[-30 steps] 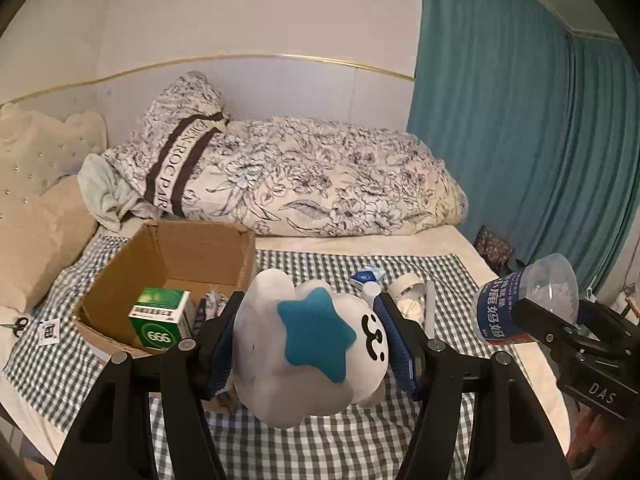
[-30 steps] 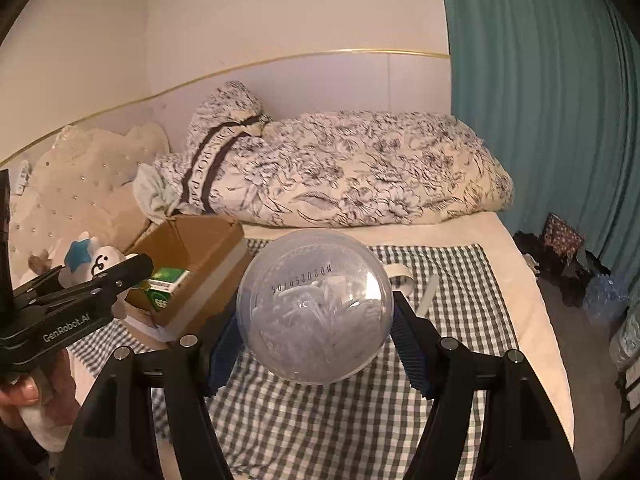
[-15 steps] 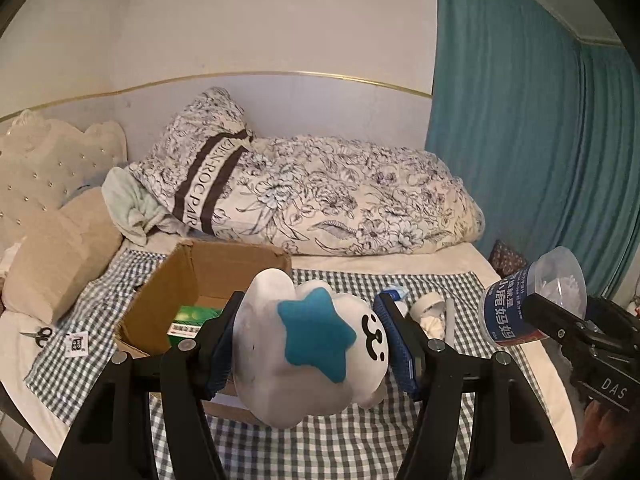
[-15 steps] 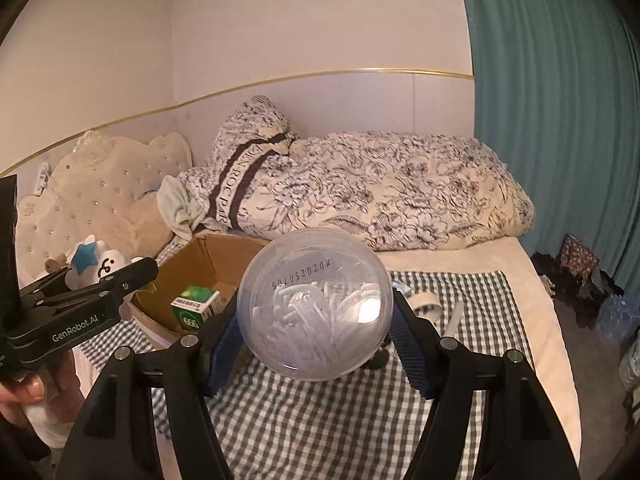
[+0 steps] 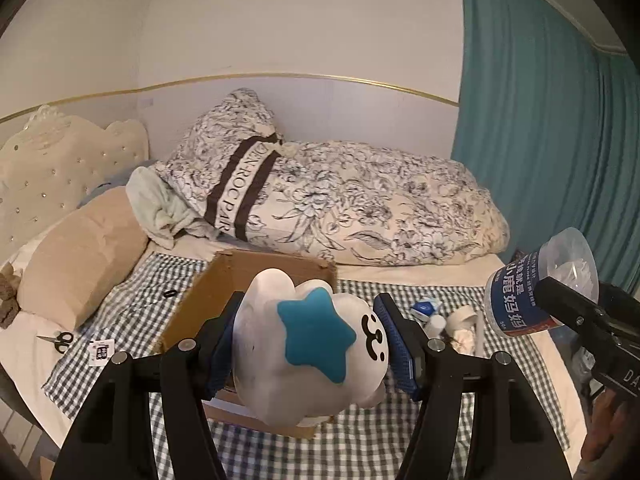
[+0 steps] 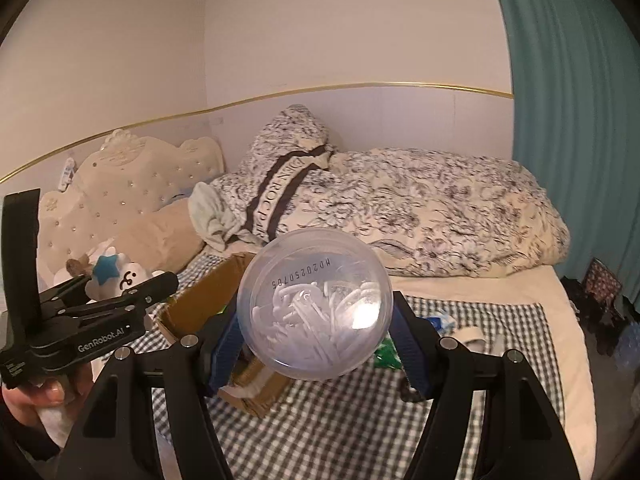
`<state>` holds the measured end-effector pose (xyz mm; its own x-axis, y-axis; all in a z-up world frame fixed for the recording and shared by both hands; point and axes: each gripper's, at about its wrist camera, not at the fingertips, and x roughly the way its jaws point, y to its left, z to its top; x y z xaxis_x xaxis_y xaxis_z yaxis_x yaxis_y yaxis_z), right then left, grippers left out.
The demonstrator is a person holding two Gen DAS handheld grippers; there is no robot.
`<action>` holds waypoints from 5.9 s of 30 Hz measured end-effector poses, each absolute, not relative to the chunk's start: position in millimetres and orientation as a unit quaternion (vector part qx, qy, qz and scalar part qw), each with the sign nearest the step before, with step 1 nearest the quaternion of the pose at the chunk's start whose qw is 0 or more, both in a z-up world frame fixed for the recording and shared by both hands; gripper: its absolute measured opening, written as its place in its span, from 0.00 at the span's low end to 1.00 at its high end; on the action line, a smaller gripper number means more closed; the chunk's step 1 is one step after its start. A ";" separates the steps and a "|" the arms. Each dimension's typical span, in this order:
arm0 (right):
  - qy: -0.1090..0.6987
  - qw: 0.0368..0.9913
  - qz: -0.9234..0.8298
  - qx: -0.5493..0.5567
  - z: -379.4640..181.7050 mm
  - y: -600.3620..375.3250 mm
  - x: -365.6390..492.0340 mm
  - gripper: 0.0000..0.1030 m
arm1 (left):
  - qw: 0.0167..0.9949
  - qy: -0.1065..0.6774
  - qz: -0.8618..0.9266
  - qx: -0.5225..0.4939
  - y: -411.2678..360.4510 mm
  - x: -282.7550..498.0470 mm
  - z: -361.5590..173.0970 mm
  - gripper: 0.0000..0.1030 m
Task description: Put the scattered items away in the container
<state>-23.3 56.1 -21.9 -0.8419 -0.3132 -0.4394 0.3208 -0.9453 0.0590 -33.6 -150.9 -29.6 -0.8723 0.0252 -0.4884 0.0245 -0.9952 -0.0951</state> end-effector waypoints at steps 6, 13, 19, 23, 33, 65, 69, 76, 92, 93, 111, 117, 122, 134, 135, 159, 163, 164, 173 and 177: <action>0.017 0.188 -0.955 0.230 -24.0 27.1 -39.0 0.65 | -0.016 -0.054 0.964 -0.261 -175.8 -46.8 -36.7 0.64; 0.020 0.204 -0.950 0.237 -31.9 2.2 -64.7 0.65 | -0.026 -0.058 0.959 -0.276 -197.1 -69.0 -50.1 0.64; 0.027 0.216 -0.943 0.250 -46.2 -17.4 -86.3 0.65 | -0.031 -0.066 0.954 -0.291 -213.7 -87.6 -67.3 0.64; 0.029 0.222 -0.938 0.264 -58.5 -28.6 -102.5 0.65 | -0.033 -0.070 0.950 -0.304 -221.9 -100.6 -80.5 0.64; 0.037 0.235 -0.928 0.288 -86.3 -57.8 -150.8 0.65 | -0.033 -0.072 0.939 -0.335 -237.5 -133.8 -118.8 0.64; 0.045 0.228 -0.913 0.335 -151.9 -96.3 -208.5 0.72 | -0.042 -0.089 0.907 -0.410 -260.8 -177.4 -187.7 0.76; 0.039 0.227 -0.921 0.314 -136.1 -92.4 -200.4 0.81 | -0.038 -0.088 0.913 -0.396 -258.6 -171.9 -175.0 0.89; 0.033 0.210 -0.933 0.290 -109.8 -80.1 -181.4 0.90 | -0.033 -0.085 0.921 -0.379 -251.0 -159.1 -149.3 1.00; 0.021 0.170 -0.951 0.256 -63.1 -24.7 -130.4 0.97 | -0.028 -0.079 0.940 -0.332 -214.4 -119.7 -96.5 1.00; 0.020 0.167 -0.952 0.255 -61.0 -19.6 -126.8 0.97 | -0.020 -0.079 0.941 -0.328 -209.7 -116.4 -92.9 1.00; 0.006 0.104 -0.966 0.239 -40.2 76.7 -73.9 1.00 | 0.059 -0.050 0.956 -0.282 -126.3 -81.9 -55.7 1.00; 0.007 0.077 -0.967 0.241 -42.8 112.3 -57.2 1.00 | 0.072 -0.045 0.955 -0.285 -96.1 -74.2 -58.8 1.00; -0.002 0.056 -0.967 0.248 -49.6 145.1 -45.8 1.00 | 0.083 -0.050 0.956 -0.277 -74.8 -66.2 -65.0 1.00; -0.026 0.022 -0.962 0.270 -75.6 206.4 -34.2 1.00 | 0.084 -0.021 0.953 -0.290 -30.0 -68.6 -92.2 1.00; -0.027 0.020 -0.962 0.272 -78.7 210.0 -34.0 1.00 | 0.085 -0.013 0.954 -0.287 -26.8 -69.2 -93.4 1.00; -0.040 0.015 -0.930 0.366 -168.5 229.9 -92.9 1.00 | 0.078 0.024 0.933 -0.350 18.0 -135.0 -171.7 1.00; -0.042 0.017 -0.924 0.380 -184.4 228.7 -107.4 1.00 | 0.080 0.028 0.929 -0.360 24.1 -153.2 -186.9 1.00; -0.042 0.018 -0.922 0.384 -188.1 228.5 -110.5 1.00 | 0.079 0.029 0.928 -0.363 25.4 -156.9 -190.8 1.00; -0.047 0.033 -0.910 0.411 -219.5 223.0 -137.0 0.90 | 0.067 0.041 0.920 -0.384 28.1 -189.0 -222.7 1.00; -0.049 0.039 -0.907 0.416 -228.2 219.7 -146.1 0.89 | 0.069 0.040 0.916 -0.393 27.8 -202.7 -236.4 1.00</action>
